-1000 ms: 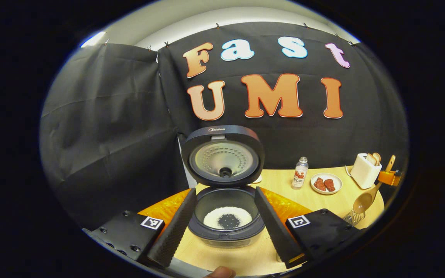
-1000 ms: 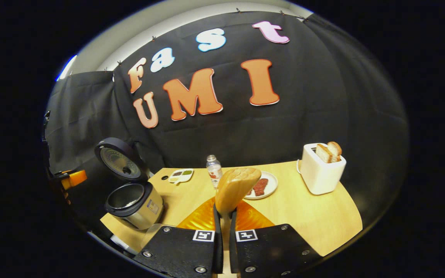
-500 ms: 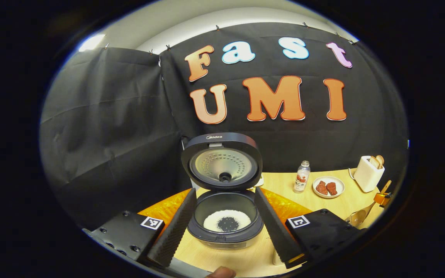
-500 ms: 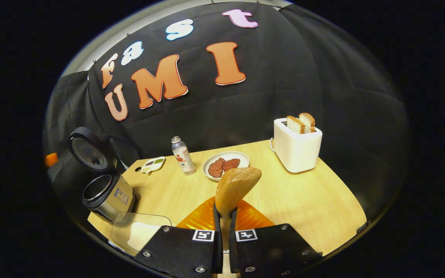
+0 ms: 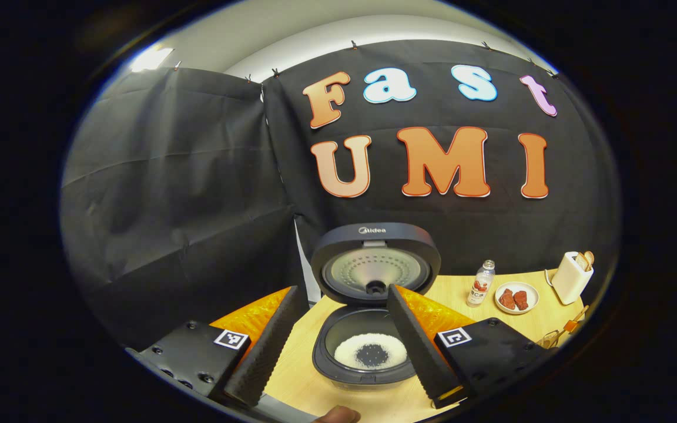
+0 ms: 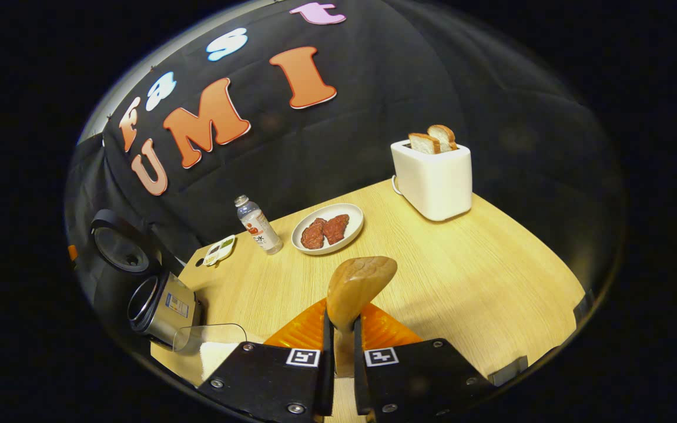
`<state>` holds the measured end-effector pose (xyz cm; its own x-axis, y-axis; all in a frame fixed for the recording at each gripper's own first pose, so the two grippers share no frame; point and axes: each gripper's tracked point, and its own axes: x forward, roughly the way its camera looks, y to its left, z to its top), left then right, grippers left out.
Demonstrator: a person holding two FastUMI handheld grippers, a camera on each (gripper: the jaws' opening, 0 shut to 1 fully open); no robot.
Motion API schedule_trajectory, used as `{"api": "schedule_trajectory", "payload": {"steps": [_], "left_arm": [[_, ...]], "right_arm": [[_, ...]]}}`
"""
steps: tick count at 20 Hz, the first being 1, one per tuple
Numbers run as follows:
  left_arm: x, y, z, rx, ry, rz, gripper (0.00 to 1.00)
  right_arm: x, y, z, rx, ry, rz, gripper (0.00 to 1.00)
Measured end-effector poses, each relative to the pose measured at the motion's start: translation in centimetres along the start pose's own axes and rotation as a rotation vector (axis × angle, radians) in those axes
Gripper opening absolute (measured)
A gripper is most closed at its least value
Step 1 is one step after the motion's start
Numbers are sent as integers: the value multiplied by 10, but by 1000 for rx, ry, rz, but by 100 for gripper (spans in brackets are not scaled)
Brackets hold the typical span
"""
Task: Close the left gripper, press the button to open the rice cooker; take a wooden spoon from the chopstick holder with the right hand, scoop a spoonful of rice and pour it into the rice cooker, then put the wooden spoon back into the chopstick holder.
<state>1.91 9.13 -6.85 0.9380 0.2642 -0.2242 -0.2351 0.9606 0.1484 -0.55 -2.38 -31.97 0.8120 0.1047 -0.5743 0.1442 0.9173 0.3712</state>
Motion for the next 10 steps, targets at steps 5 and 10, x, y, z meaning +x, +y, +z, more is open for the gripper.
{"api": "schedule_trajectory", "payload": {"steps": [5,10], "left_arm": [[51,-10,41,-58,-32,-64,96],[124,-39,83,-74,-14,-153,96]], "right_arm": [[-25,-20,27,33,-58,-74,32],[-81,-41,71,2,-188,-159,66]]}}
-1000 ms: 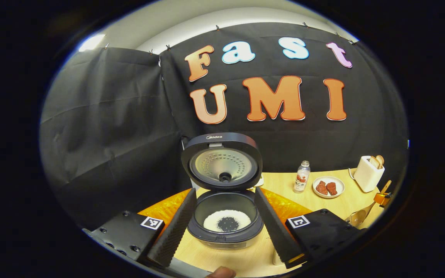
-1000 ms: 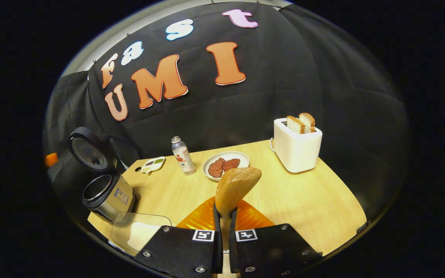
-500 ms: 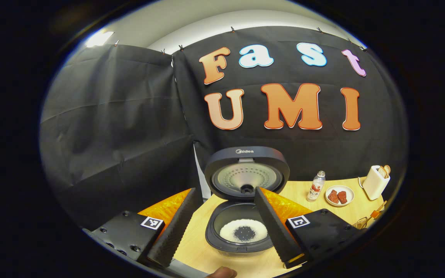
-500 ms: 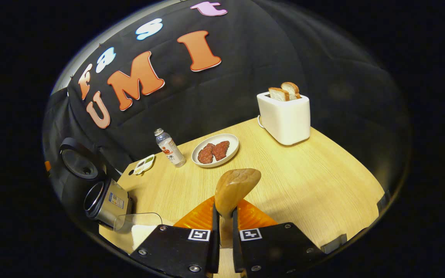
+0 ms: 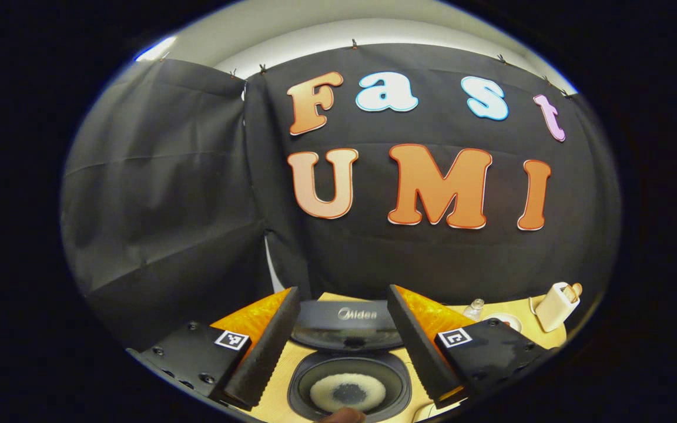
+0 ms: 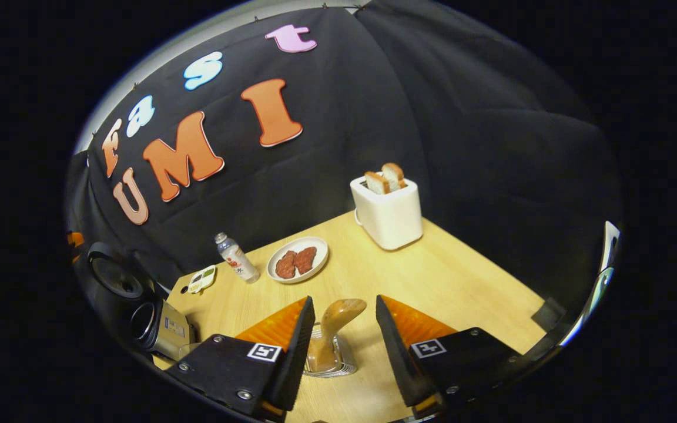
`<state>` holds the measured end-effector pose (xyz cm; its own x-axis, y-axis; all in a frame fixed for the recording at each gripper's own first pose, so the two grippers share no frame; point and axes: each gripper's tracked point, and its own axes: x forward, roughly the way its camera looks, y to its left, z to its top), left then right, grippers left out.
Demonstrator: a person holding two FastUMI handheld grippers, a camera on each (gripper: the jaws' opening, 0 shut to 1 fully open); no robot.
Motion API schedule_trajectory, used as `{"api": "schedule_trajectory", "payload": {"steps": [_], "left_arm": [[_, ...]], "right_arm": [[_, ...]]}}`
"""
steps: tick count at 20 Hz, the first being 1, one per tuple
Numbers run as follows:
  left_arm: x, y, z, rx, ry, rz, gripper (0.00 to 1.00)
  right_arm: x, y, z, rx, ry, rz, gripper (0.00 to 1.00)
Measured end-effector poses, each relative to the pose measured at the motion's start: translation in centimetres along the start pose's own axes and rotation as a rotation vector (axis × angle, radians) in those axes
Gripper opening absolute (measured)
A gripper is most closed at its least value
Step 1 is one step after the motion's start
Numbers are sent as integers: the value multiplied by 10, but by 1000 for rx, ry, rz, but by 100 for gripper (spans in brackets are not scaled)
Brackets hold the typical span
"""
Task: Close the left gripper, press the button to open the rice cooker; take a wooden spoon from the chopstick holder with the right hand, scoop a spoonful of rice and pour it into the rice cooker, then put the wooden spoon back into the chopstick holder.
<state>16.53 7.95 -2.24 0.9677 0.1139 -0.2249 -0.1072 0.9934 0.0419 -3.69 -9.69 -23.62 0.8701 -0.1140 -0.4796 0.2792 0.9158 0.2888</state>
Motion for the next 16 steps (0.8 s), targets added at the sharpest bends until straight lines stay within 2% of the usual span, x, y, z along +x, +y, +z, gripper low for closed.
{"api": "schedule_trajectory", "payload": {"steps": [1,3,5,8,12,16], "left_arm": [[17,-3,-5,6,46,-10,96],[59,13,-11,14,70,66,96],[83,3,-36,8,151,52,100],[91,0,-40,21,172,46,99],[83,-4,-51,22,225,16,98],[54,-6,-78,22,288,-12,99]], "right_arm": [[-12,-3,8,-20,-22,-14,73],[-33,-9,23,-54,-65,-40,77],[-47,-12,29,-74,-81,-66,78],[-56,-14,32,-93,-90,-94,78],[-49,8,17,-134,-34,-67,78],[-37,60,16,-229,-17,41,78]]}}
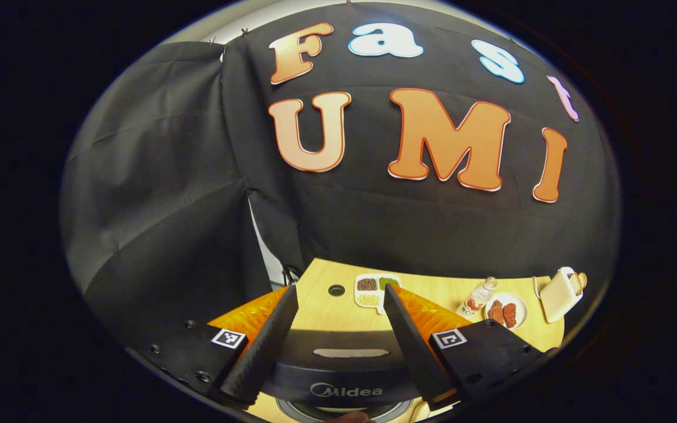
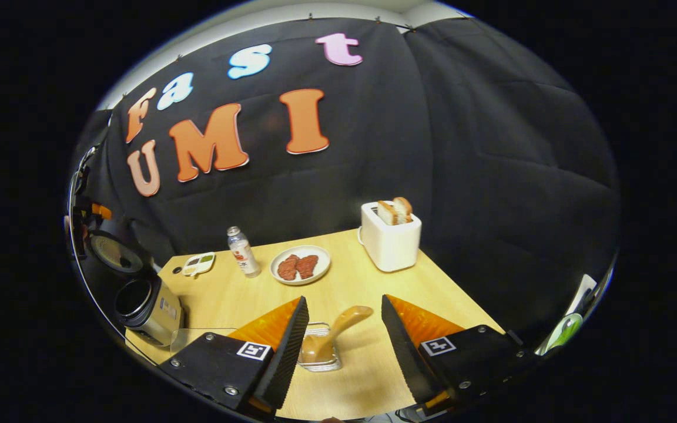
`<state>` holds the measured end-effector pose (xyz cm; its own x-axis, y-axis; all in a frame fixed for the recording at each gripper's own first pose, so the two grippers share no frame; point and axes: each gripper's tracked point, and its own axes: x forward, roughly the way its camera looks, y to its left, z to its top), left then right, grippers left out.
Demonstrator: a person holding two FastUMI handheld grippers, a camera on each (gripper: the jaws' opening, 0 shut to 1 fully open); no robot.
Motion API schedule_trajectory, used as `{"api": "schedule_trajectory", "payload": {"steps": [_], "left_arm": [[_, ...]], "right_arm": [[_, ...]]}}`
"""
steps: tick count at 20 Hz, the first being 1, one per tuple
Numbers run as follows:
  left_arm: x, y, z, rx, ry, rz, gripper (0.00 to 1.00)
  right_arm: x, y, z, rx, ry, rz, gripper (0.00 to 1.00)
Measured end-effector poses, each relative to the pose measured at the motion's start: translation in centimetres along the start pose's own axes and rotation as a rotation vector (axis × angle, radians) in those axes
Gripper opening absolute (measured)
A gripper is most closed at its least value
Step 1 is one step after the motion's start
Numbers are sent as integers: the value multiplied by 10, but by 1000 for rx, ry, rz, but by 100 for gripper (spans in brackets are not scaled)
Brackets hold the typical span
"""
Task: Close the left gripper, press the button to open the rice cooker; take a wooden spoon from the chopstick holder with the right hand, scoop a spoonful of rice and pour it into the rice cooker, then put the wooden spoon back into the chopstick holder.
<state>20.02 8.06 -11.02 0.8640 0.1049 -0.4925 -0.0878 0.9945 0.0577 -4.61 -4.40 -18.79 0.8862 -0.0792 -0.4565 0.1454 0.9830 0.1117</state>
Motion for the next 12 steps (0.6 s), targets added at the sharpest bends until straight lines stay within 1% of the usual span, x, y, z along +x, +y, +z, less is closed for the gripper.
{"api": "schedule_trajectory", "payload": {"steps": [4,7,8,12], "left_arm": [[-24,-2,-59,2,126,-16,99],[-32,1,-107,11,204,-16,100],[-32,2,-114,12,211,-17,100],[-35,1,-166,0,335,-12,100]], "right_arm": [[13,43,19,-26,-12,99,78],[18,60,25,-63,-27,140,80],[18,66,26,-79,-28,154,80],[19,82,27,-111,-23,191,80]]}}
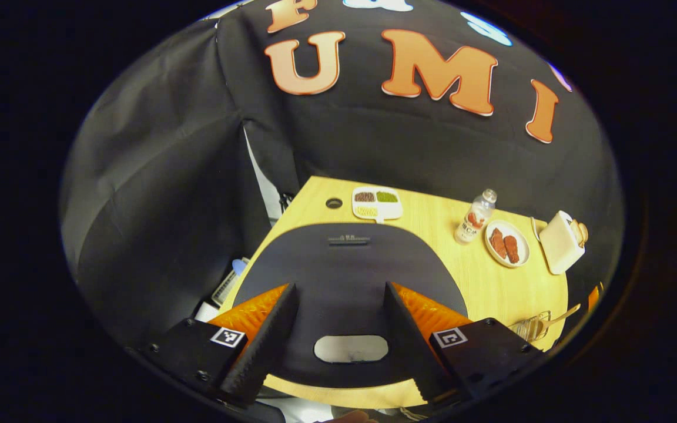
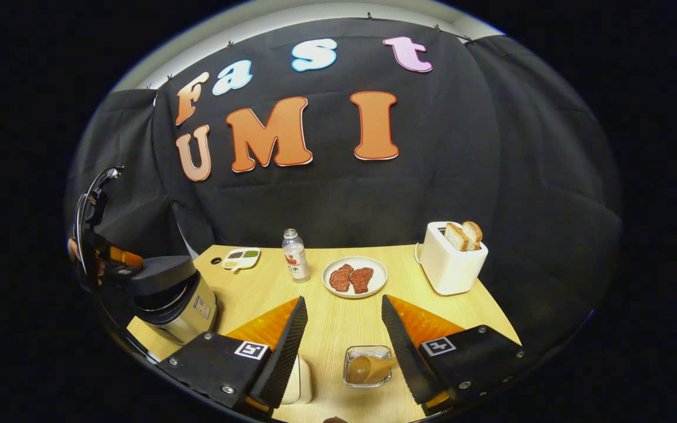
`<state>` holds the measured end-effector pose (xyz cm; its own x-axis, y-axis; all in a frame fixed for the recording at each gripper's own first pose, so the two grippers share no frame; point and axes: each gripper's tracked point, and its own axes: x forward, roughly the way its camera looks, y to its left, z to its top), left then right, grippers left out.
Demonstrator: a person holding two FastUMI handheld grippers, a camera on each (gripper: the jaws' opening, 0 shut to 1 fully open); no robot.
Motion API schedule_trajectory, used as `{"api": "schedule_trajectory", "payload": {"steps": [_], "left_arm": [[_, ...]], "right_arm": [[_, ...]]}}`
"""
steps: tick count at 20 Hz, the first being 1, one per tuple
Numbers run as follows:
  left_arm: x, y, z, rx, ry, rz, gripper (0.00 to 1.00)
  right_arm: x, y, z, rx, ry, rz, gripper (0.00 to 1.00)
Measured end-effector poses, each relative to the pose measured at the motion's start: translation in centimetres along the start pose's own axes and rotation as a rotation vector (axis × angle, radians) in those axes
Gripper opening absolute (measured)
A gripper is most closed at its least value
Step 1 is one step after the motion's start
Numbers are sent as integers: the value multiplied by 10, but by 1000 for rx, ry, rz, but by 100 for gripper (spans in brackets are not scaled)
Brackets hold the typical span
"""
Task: Close the left gripper, press the button to open the rice cooker; take a wooden spoon from the chopstick holder with the right hand, scoop a spoonful of rice and pour it into the rice cooker, then put the wooden spoon back into the chopstick holder.
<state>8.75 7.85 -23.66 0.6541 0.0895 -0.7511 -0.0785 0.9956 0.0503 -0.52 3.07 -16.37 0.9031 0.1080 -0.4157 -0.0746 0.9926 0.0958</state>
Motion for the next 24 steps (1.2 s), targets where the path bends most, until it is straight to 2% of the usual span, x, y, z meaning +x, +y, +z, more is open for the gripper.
{"api": "schedule_trajectory", "payload": {"steps": [3,4,10,15,20,24], "left_arm": [[14,1,-40,-32,131,13,100],[11,1,-30,-39,98,21,100],[19,0,-39,-66,28,66,100],[19,0,-37,-64,-57,65,100],[15,-1,-39,-73,-63,64,100],[-9,-7,-36,-86,-115,28,100]], "right_arm": [[1,8,4,-18,-13,22,80],[1,11,4,-22,-16,26,80],[5,22,2,-30,-9,59,80],[9,32,4,-50,-4,91,80],[12,52,20,-82,-29,136,80],[15,72,28,-95,-46,175,80]]}}
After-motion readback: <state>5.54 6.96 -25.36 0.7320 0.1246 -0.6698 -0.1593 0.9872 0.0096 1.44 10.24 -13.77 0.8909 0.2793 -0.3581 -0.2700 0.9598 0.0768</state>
